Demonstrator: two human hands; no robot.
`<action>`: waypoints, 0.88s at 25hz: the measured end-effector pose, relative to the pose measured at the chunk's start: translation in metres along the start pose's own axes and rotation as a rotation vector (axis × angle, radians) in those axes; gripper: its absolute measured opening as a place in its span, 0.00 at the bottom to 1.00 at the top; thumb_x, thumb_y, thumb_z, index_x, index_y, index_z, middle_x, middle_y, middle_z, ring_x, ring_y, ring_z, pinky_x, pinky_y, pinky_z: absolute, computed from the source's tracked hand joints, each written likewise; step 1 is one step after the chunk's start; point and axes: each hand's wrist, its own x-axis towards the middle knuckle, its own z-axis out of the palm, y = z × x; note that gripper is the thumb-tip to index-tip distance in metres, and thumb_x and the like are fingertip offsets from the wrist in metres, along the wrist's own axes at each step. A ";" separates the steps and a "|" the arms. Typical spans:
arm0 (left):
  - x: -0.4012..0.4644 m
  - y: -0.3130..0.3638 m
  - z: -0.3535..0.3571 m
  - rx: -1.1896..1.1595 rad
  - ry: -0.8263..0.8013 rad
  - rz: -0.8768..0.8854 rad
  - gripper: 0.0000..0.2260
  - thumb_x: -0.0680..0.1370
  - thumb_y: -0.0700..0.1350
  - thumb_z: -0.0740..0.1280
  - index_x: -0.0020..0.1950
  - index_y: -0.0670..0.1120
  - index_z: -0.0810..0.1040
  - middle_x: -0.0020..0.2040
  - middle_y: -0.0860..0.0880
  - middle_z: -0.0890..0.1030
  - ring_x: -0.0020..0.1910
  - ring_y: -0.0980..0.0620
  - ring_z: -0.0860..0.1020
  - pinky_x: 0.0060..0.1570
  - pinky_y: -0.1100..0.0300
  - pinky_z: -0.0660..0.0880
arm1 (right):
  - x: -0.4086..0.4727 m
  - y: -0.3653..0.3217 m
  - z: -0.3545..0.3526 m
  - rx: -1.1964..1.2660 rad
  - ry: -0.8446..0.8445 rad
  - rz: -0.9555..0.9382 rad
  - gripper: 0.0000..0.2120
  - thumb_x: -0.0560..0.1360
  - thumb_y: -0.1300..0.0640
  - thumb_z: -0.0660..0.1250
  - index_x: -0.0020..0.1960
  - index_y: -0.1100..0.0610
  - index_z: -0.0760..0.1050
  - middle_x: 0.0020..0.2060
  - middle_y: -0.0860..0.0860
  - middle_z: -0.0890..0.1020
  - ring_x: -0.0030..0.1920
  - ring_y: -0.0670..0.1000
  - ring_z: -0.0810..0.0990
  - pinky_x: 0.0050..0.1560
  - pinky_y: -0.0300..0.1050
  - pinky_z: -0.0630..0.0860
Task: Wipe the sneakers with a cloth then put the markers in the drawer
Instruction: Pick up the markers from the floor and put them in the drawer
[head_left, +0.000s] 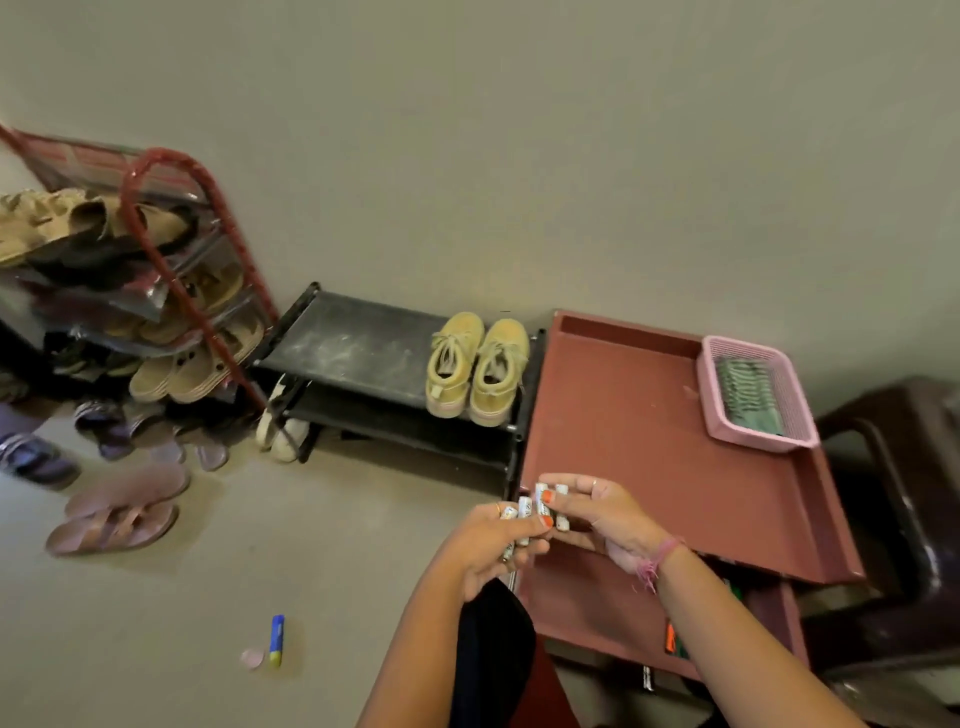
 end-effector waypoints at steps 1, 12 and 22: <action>0.001 -0.004 0.012 0.027 -0.019 -0.012 0.10 0.76 0.42 0.71 0.56 0.41 0.80 0.48 0.45 0.85 0.40 0.57 0.82 0.35 0.69 0.73 | -0.011 0.005 -0.011 0.036 0.027 0.003 0.14 0.72 0.61 0.71 0.57 0.57 0.79 0.50 0.56 0.84 0.47 0.50 0.82 0.52 0.48 0.80; -0.001 -0.057 0.121 0.015 -0.068 -0.130 0.10 0.78 0.39 0.68 0.58 0.36 0.78 0.51 0.39 0.84 0.46 0.47 0.84 0.44 0.60 0.82 | -0.100 0.057 -0.106 0.370 0.245 0.021 0.13 0.73 0.64 0.70 0.57 0.59 0.79 0.49 0.57 0.84 0.47 0.52 0.81 0.51 0.47 0.79; -0.012 -0.093 0.158 -0.303 0.114 -0.079 0.14 0.79 0.49 0.67 0.55 0.38 0.78 0.51 0.40 0.81 0.49 0.48 0.81 0.52 0.54 0.77 | -0.139 0.094 -0.161 0.544 0.314 0.027 0.09 0.75 0.67 0.66 0.55 0.62 0.77 0.47 0.60 0.81 0.50 0.57 0.81 0.51 0.54 0.79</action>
